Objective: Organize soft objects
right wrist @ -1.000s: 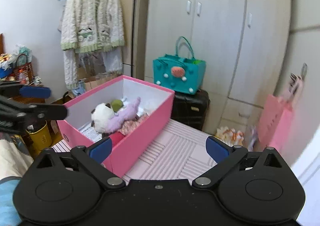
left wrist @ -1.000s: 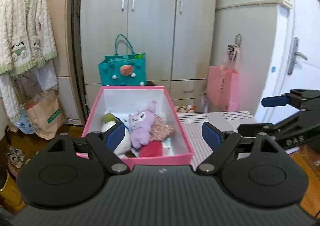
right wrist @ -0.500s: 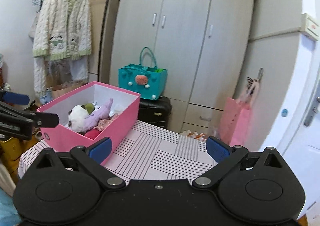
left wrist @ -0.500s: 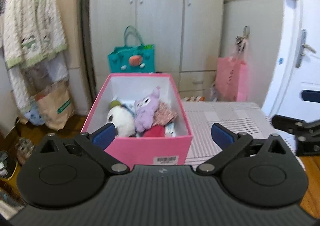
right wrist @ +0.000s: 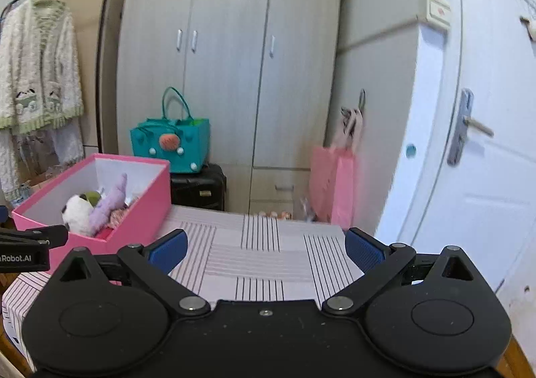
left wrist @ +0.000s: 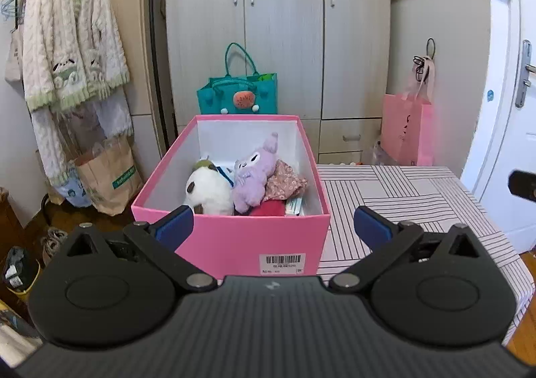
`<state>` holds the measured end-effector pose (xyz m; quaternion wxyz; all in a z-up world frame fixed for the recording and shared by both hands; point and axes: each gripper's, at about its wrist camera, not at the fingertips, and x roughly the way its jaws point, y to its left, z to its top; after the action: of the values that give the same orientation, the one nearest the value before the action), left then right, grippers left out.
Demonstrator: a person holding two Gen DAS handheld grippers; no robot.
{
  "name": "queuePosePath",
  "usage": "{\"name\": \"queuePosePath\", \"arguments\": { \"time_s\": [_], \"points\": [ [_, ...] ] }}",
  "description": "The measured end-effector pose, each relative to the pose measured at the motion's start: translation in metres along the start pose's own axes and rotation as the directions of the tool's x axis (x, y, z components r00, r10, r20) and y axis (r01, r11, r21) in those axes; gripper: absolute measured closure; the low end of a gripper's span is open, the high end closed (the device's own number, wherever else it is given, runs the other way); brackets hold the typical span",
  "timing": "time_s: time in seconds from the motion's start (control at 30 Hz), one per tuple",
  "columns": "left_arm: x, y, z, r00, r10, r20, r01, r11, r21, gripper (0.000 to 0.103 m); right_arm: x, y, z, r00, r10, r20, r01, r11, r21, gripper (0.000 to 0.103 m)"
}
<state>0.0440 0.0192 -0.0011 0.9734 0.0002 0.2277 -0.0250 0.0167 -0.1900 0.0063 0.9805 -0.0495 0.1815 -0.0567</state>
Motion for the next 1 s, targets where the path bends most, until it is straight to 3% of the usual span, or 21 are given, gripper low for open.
{"name": "queuePosePath", "arguments": {
  "time_s": [0.23,1.0],
  "points": [
    [0.001,0.007,-0.003,1.000,0.022,-0.003,-0.022,0.999,-0.044,0.000,0.004,-0.005,-0.008,0.998,0.025,-0.065,-0.024,1.000,0.019,0.001],
    [-0.013,-0.004,-0.007,0.998,0.055,0.042,-0.055,0.999,0.001,0.000,-0.004,0.000,-0.015,0.994,0.100,-0.042,-0.096,0.993,0.073,0.001]
  ]
}}
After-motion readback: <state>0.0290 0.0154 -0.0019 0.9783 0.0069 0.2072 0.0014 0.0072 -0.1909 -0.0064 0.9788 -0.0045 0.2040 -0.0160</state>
